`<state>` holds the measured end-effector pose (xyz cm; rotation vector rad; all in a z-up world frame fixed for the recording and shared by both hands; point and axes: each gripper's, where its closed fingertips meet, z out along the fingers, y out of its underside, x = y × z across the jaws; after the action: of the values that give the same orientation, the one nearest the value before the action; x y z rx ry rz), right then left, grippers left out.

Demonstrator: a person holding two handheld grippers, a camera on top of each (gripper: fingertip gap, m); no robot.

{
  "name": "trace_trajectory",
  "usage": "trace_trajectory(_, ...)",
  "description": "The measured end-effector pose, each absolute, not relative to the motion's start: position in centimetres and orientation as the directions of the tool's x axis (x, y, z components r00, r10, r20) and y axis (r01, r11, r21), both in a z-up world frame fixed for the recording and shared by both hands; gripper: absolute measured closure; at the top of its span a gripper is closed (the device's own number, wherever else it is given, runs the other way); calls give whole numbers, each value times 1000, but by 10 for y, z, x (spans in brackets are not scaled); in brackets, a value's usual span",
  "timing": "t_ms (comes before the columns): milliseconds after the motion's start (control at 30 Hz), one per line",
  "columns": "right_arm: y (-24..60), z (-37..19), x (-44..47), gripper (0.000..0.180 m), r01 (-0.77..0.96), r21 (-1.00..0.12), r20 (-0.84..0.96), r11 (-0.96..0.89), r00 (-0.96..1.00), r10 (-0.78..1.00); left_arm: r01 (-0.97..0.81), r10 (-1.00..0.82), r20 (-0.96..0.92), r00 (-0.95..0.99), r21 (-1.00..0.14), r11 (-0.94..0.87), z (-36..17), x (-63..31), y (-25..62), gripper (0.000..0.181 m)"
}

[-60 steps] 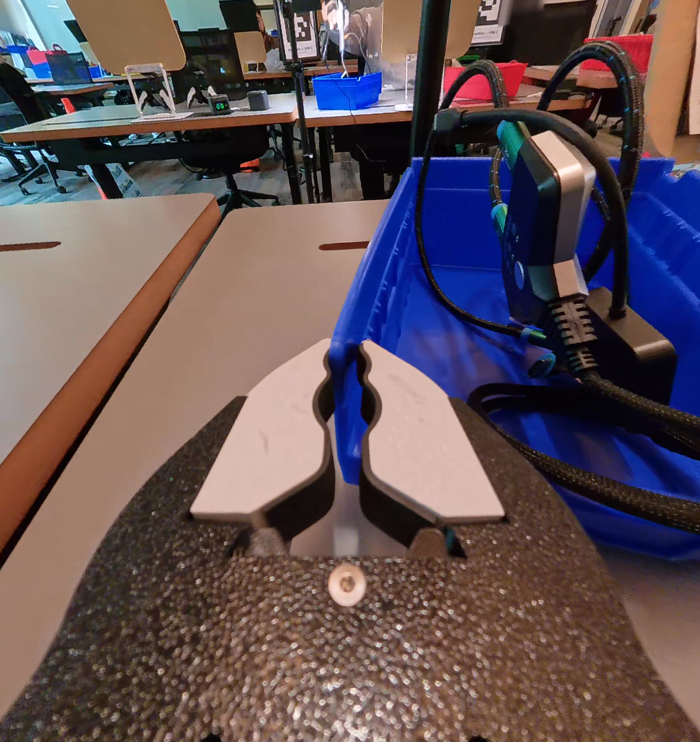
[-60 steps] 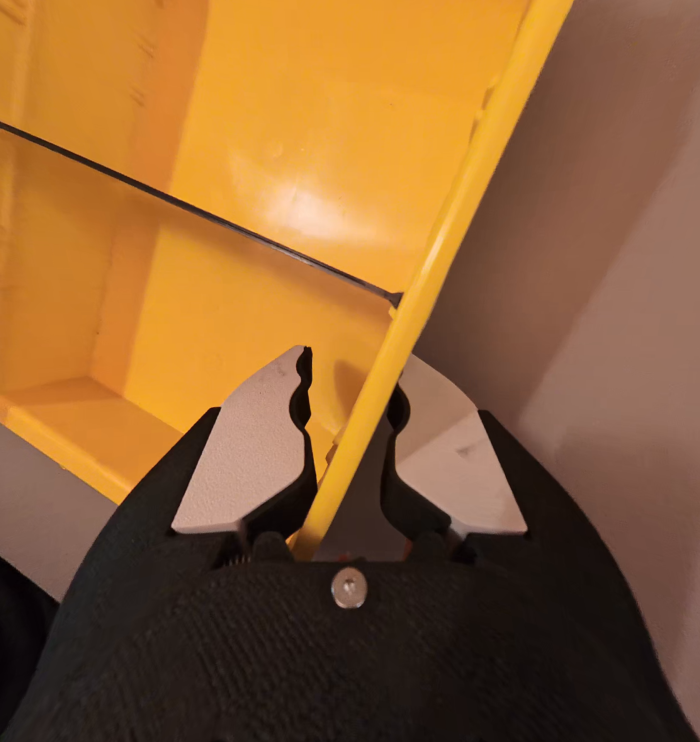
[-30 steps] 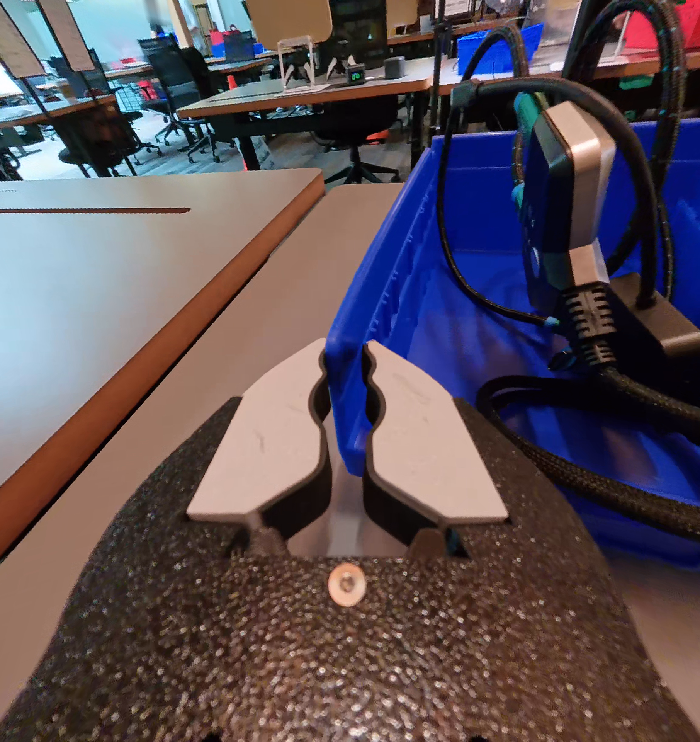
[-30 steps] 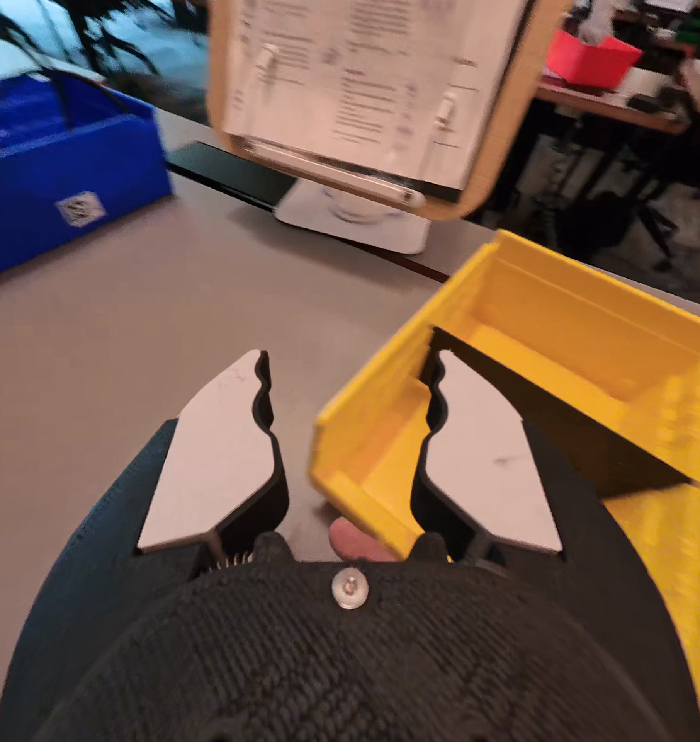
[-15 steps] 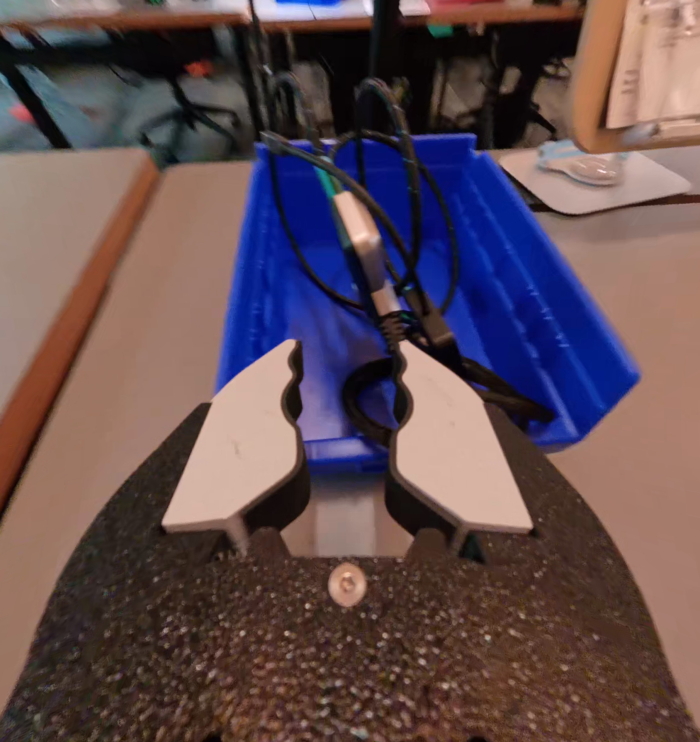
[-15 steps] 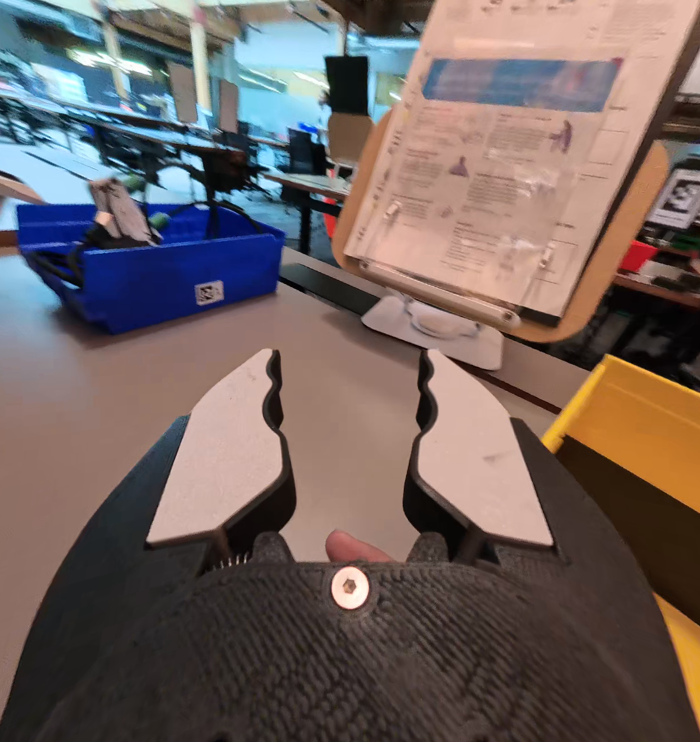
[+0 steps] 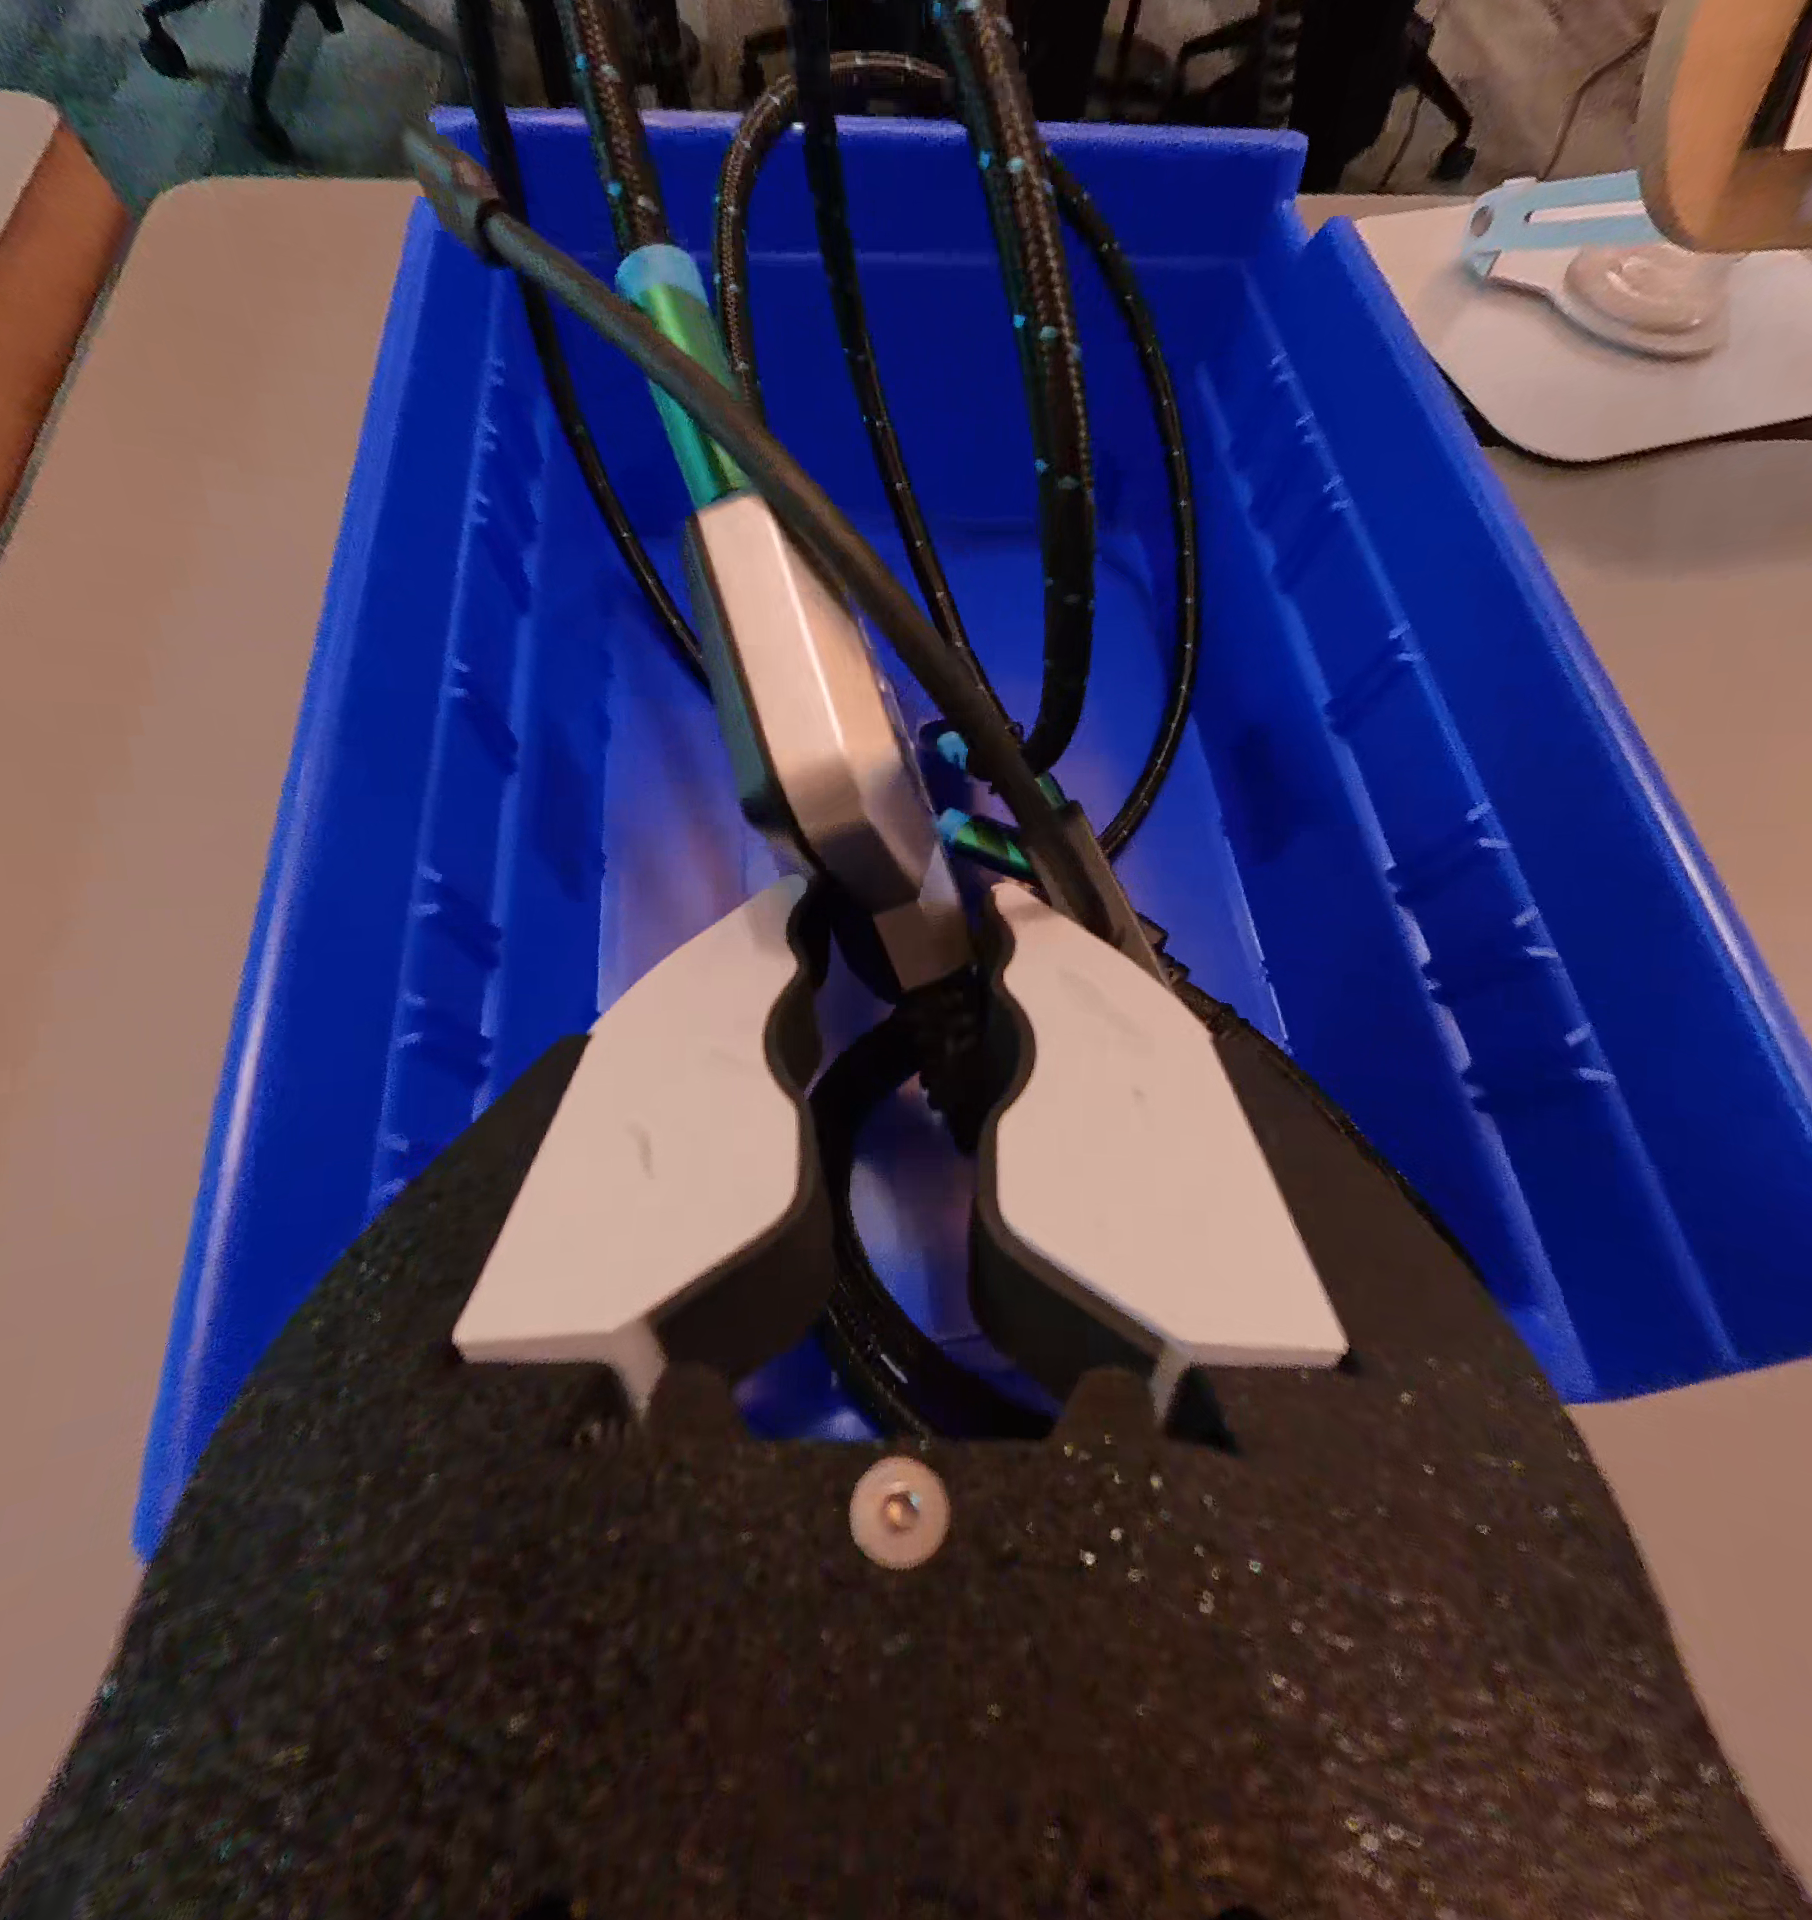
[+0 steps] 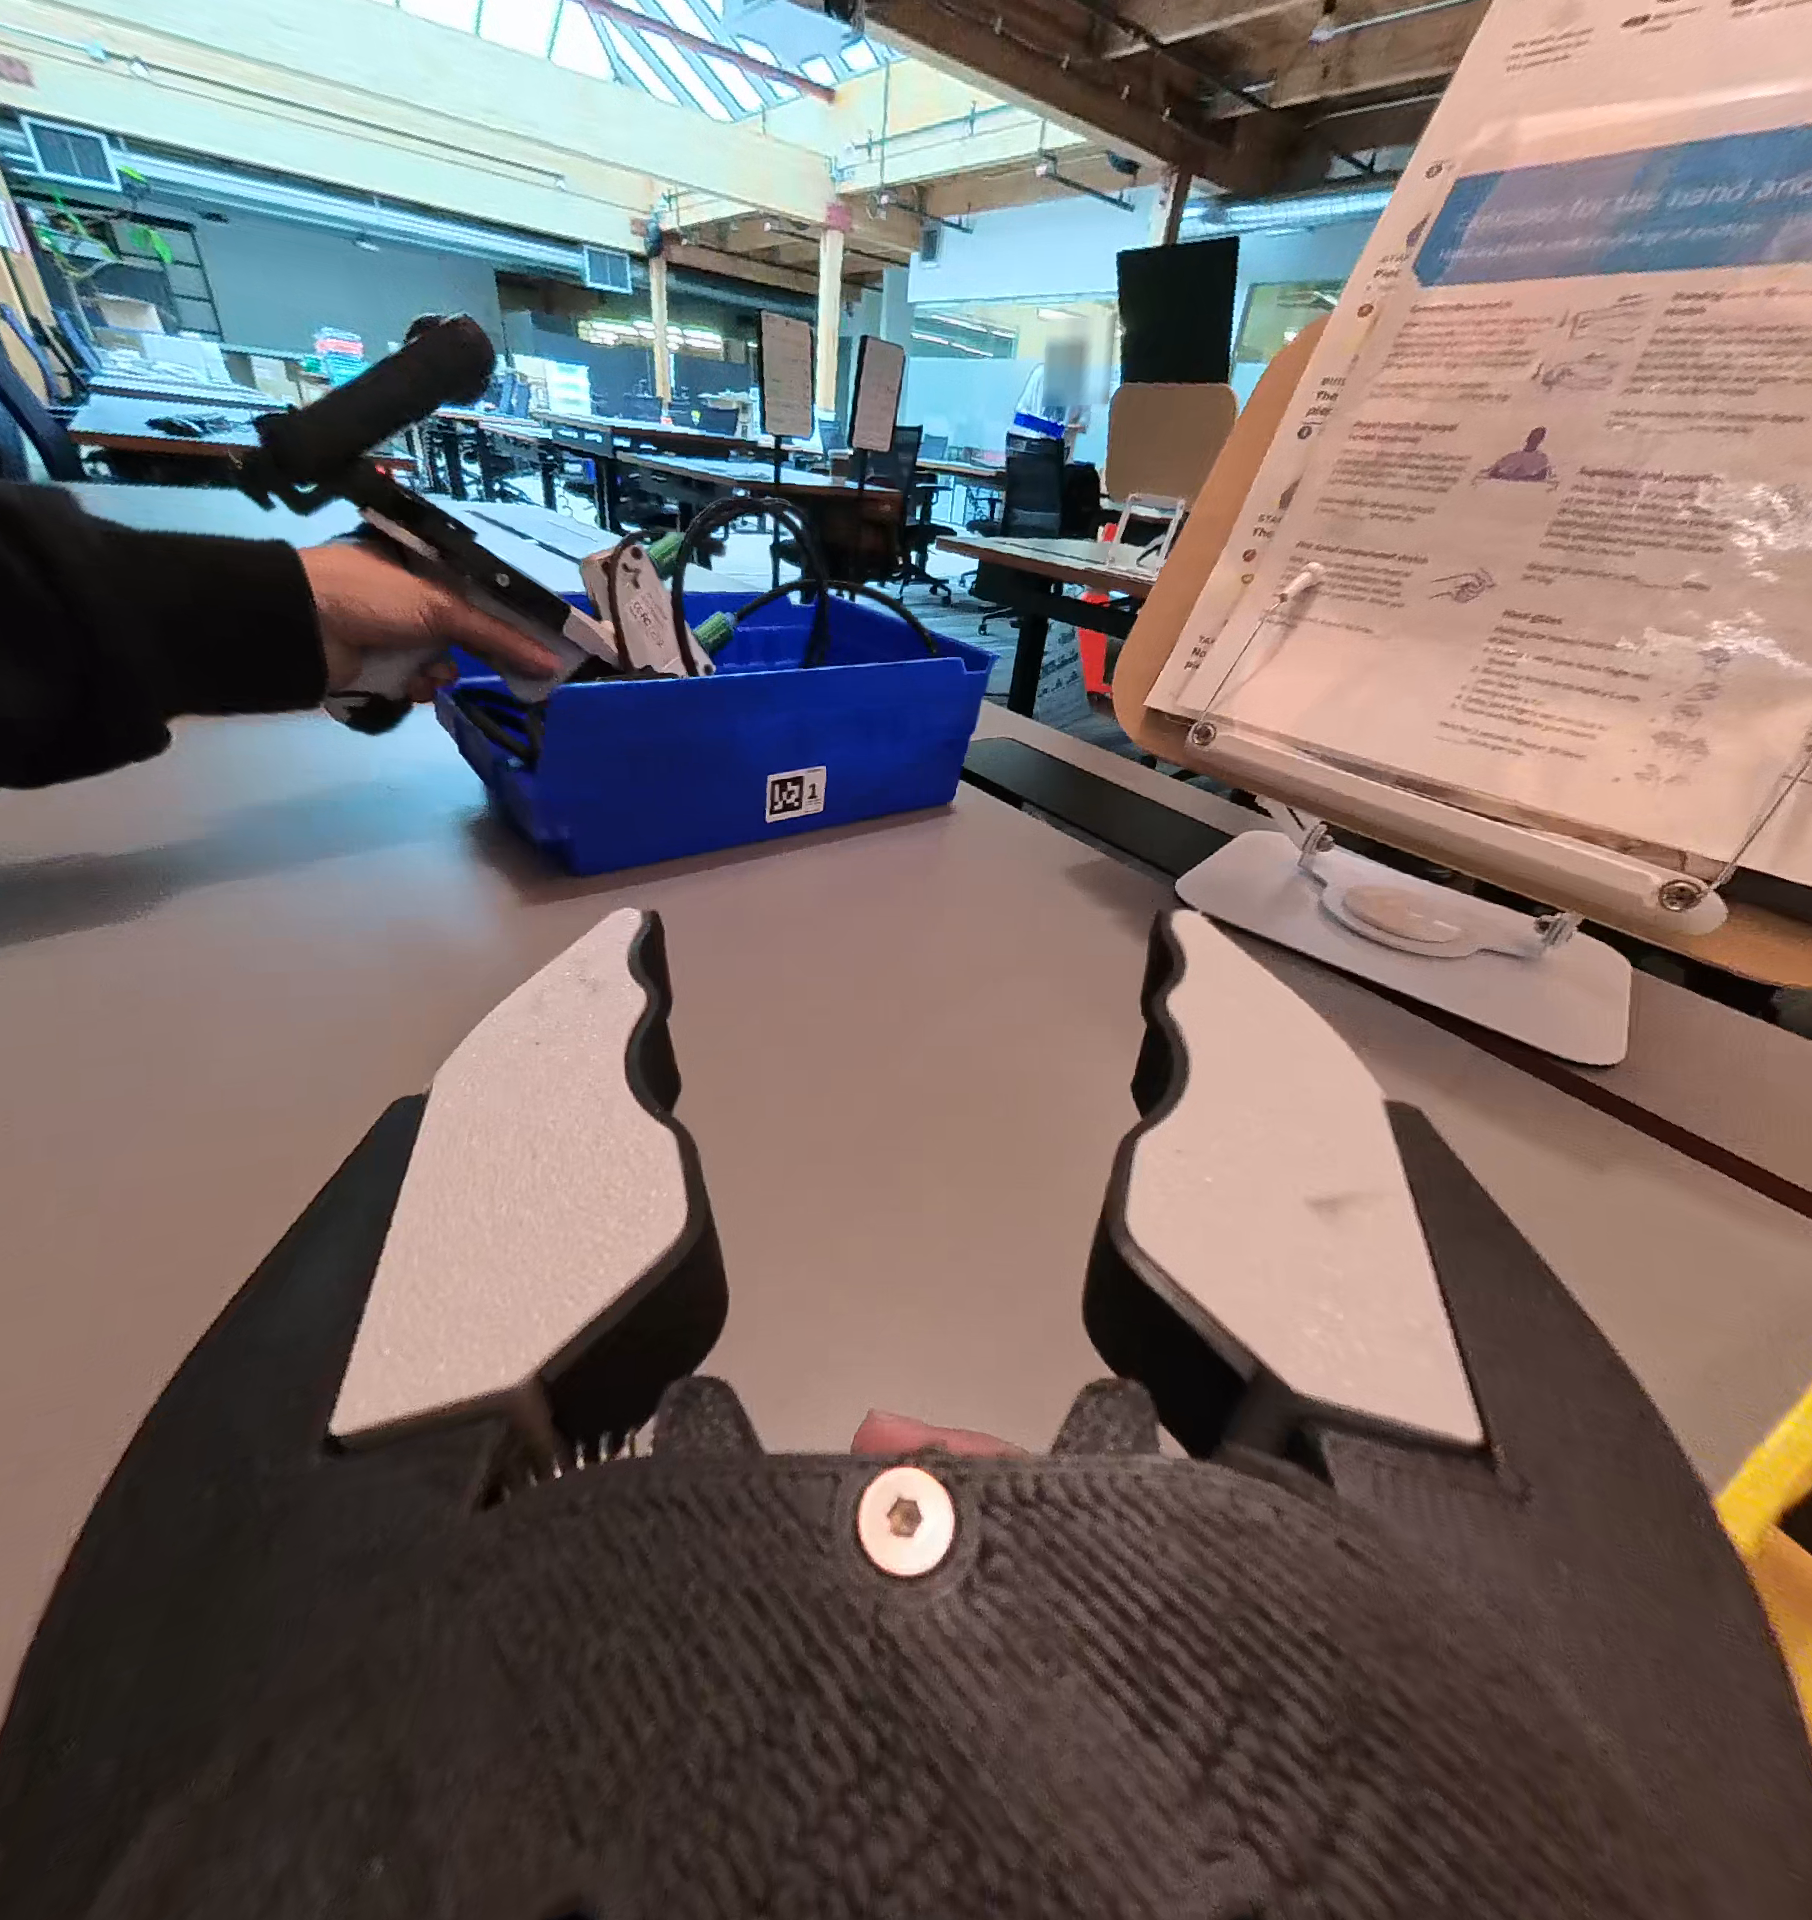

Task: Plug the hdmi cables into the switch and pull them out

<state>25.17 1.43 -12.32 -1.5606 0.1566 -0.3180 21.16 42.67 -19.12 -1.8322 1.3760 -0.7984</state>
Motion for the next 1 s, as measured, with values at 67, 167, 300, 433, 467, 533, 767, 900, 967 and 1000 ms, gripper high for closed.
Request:
trace_trajectory(67,15,-126,251,93,105,-994,108,-28,949,-295,-508,-962,31,271,-844,-170,-184,209,427,155)
trace_trajectory(167,13,-129,253,97,104,-994,107,-27,948,-300,-468,-948,-141,286,-884,-10,-151,204,418,156)
trace_trajectory(300,10,-127,256,101,70,-997,62,16,952,-299,-435,-846,-416,333,-864,254,-89,195,406,158)
trace_trajectory(433,7,-129,257,104,67,-998,59,17,953,-299,-437,-725,-594,348,-787,435,-43,190,396,158)
trace_trajectory(467,7,-128,257,104,69,-997,61,17,952,-299,-428,-708,-615,348,-776,464,-35,190,393,158)
trace_trajectory(533,7,-129,256,104,67,-997,58,21,953,-296,-399,-696,-631,343,-768,500,-23,190,386,159)
trace_trajectory(767,10,-133,255,104,82,-997,79,-1,955,-285,-231,-865,-429,260,-897,376,10,189,354,159)
trace_trajectory(900,11,-136,253,104,81,-997,81,-13,957,-280,-181,-916,-334,222,-937,298,30,193,351,159)
trace_trajectory(967,11,-137,254,104,88,-996,92,-25,953,-287,-170,-919,-329,219,-940,296,43,193,353,159)
trace_trajectory(1000,10,-138,255,104,89,-996,93,-28,952,-291,-183,-907,-359,222,-929,323,47,193,355,159)
